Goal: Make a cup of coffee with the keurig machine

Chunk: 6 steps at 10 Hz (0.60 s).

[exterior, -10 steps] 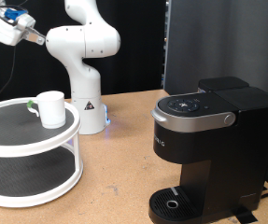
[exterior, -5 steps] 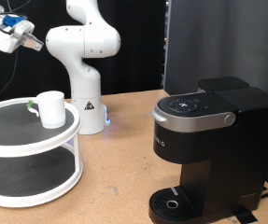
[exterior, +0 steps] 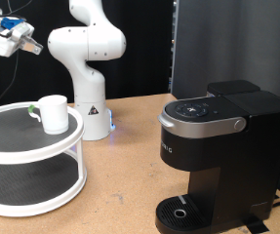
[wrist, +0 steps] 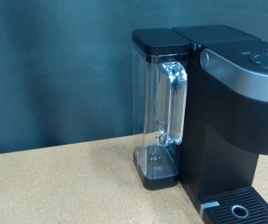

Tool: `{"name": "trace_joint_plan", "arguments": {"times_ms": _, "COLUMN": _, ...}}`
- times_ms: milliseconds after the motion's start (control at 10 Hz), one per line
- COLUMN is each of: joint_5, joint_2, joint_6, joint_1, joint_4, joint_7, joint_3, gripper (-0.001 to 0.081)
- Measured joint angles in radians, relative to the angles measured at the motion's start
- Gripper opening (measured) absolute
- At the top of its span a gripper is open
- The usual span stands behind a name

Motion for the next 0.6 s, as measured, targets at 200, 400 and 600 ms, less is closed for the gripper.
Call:
{"name": "trace_joint_plan", "arguments": {"times_ms": 200, "joint_5": -0.012, "joint_2": 0.000, "joint_6": 0.000, "joint_1": 0.000, "joint_4": 0.000, "joint_7": -0.017, "joint_3": -0.007, "gripper": 0.0002}}
{"name": "trace_joint_plan", "arguments": {"times_ms": 400, "joint_5": -0.017, "joint_2": 0.000, "joint_6": 0.001, "joint_1": 0.000, "joint_4": 0.000, "joint_7": -0.023, "joint_3": -0.014, "gripper": 0.0002}}
{"name": "trace_joint_plan", "arguments": {"times_ms": 600, "joint_5": -0.018, "joint_2": 0.000, "joint_6": 0.001, "joint_1": 0.000, "joint_4": 0.000, "joint_7": -0.024, "joint_3": -0.016, "gripper": 0.0002}}
